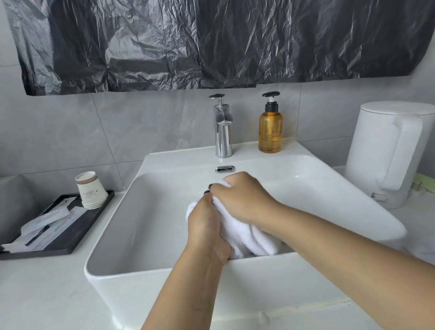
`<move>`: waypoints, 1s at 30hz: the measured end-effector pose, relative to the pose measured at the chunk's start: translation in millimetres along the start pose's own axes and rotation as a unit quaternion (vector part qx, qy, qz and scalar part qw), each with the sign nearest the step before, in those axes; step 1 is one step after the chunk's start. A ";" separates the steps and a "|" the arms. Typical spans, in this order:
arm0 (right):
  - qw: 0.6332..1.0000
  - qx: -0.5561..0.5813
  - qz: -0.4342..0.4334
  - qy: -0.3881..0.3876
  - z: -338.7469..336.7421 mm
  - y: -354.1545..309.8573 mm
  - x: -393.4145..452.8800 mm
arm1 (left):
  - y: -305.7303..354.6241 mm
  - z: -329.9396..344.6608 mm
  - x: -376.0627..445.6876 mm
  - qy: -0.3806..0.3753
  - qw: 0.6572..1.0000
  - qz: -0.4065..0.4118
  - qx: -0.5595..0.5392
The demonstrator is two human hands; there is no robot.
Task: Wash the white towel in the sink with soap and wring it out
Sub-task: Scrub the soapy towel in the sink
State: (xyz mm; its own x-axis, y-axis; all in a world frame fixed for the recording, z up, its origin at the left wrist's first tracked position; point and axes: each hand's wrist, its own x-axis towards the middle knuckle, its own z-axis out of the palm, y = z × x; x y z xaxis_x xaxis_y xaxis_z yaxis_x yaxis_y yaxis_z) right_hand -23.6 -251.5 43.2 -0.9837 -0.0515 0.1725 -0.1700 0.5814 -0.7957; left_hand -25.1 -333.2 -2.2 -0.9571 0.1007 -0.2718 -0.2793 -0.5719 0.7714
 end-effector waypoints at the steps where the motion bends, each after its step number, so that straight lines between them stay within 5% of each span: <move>1: 0.999 -0.041 -0.023 -0.006 1.6 -2.9 -9.9 | 1.2 -1.2 -0.1 0.002 1.000 -0.017 -0.008; 12: 0.997 0.002 0.064 0.045 -5.5 20.3 29.7 | -1.9 5.8 -3.0 -0.049 0.997 -0.024 0.056; 17: 0.988 -0.138 -0.066 0.033 4.9 -3.8 -14.1 | 0.1 3.2 -1.9 0.022 0.999 -0.007 -0.031; 20: 0.983 -0.146 -0.100 0.039 7.1 -10.2 -25.7 | 1.5 3.3 -8.4 -0.007 0.999 -0.014 -0.042; 26: 0.997 -0.052 0.000 0.058 -12.5 -1.6 19.9 | 1.5 15.4 -19.5 -0.050 0.997 -0.025 0.048; 30: 0.999 -0.042 0.018 0.031 -7.7 0.7 15.0 | 3.2 13.8 -20.7 0.008 0.999 -0.006 0.038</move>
State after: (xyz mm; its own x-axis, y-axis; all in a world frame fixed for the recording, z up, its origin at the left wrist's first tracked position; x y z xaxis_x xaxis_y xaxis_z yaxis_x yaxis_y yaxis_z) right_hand -38.0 -245.6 49.7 -0.9829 0.0188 0.1829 -0.1275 0.6474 -0.7514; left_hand -7.2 -325.9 13.8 -0.9524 0.0947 -0.2896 -0.2965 -0.5071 0.8093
